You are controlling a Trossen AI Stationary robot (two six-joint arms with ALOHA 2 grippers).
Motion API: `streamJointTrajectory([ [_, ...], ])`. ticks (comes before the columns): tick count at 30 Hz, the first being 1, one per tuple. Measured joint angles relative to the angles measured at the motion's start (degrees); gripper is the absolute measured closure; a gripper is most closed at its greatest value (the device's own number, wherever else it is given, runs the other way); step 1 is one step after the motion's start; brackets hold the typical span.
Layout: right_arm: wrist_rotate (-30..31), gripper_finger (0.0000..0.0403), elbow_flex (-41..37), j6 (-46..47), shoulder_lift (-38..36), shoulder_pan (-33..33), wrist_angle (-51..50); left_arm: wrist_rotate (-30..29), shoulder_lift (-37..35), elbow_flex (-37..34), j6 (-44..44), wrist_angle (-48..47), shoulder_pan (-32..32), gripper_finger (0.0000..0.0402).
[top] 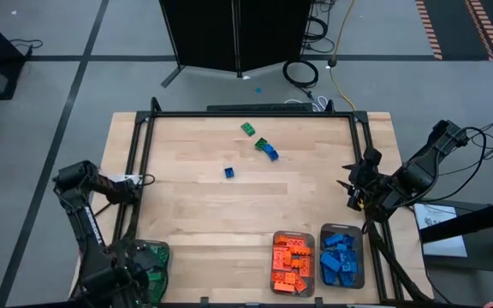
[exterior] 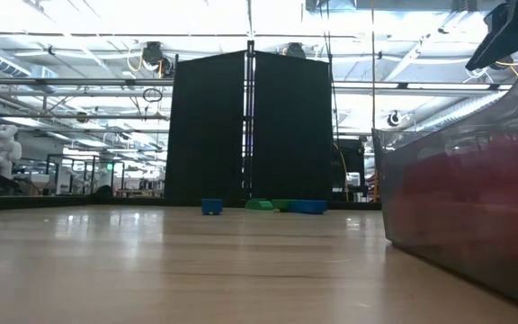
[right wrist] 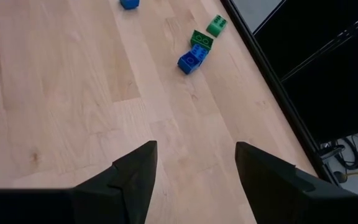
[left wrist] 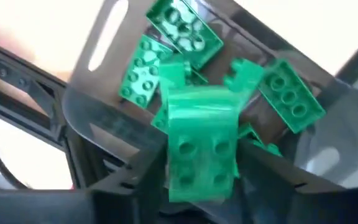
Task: Sort blocks
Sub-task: Put the green game piece into the left black bin
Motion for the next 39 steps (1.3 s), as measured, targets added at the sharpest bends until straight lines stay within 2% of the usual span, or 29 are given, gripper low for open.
streamJointTrajectory([
  [5, -0.3, 0.019, 0.0, 0.0, 0.0, 0.0, 0.1, 0.4, 0.0, 0.0, 0.0, 1.2, 1.2, 0.0154],
  [8, -0.3, 0.019, 0.0, -0.3, 0.0, 0.0, 0.2, 1.1, 0.0, 0.0, -0.1, 3.8, 1.9, 0.0143],
  [11, -0.2, 0.019, 0.0, -0.4, 0.0, 0.0, 0.2, 0.3, -0.1, 0.0, -3.4, 2.4, 4.3, 0.0141],
  [14, -0.2, 0.019, 0.0, -0.4, 0.0, 0.0, 0.2, -6.5, -1.1, 0.0, -7.5, -2.4, 8.6, 0.014],
  [17, 0.0, 0.019, 0.0, -0.4, 0.0, 0.0, 0.2, -16.9, -3.4, 0.0, -9.4, -8.0, 14.7, 0.014],
  [21, 1.9, 0.019, 0.0, -0.5, 0.0, 0.0, 0.3, -32.5, -6.6, 0.0, -5.0, -12.5, 26.2, 0.0139],
  [25, 3.1, 0.019, 0.0, -0.5, 0.0, 0.0, 0.5, -41.9, -9.1, 0.0, 7.7, -8.9, 41.3, 0.0139],
  [27, 3.0, 0.019, 0.0, -0.1, 0.0, 0.0, 0.8, -43.0, -9.7, 0.0, 16.4, -3.3, 49.5, 0.0139],
  [30, 2.9, 0.019, 0.0, 2.2, 0.0, 0.0, 0.8, -42.7, -9.8, 0.0, 31.6, 10.6, 61.1, 0.0139],
  [32, 2.8, 0.019, 0.0, 3.1, 0.0, 0.0, 1.1, -39.1, -9.6, 0.0, 46.4, 22.7, 67.8, 0.0139],
  [35, 2.8, 0.019, 0.0, 3.9, 0.0, 0.0, 1.2, -28.0, -8.2, 0.0, 70.2, 39.8, 76.3, 0.0139],
  [37, 2.7, 0.019, 0.0, 3.9, 0.0, 0.0, 1.2, -21.0, -6.8, 0.0, 80.8, 47.6, 81.0, 0.0139],
  [39, 2.7, 0.019, 0.0, 4.1, 0.0, 0.0, 1.3, -15.6, -5.3, 0.7, 85.1, 51.5, 86.1, 0.0139],
])
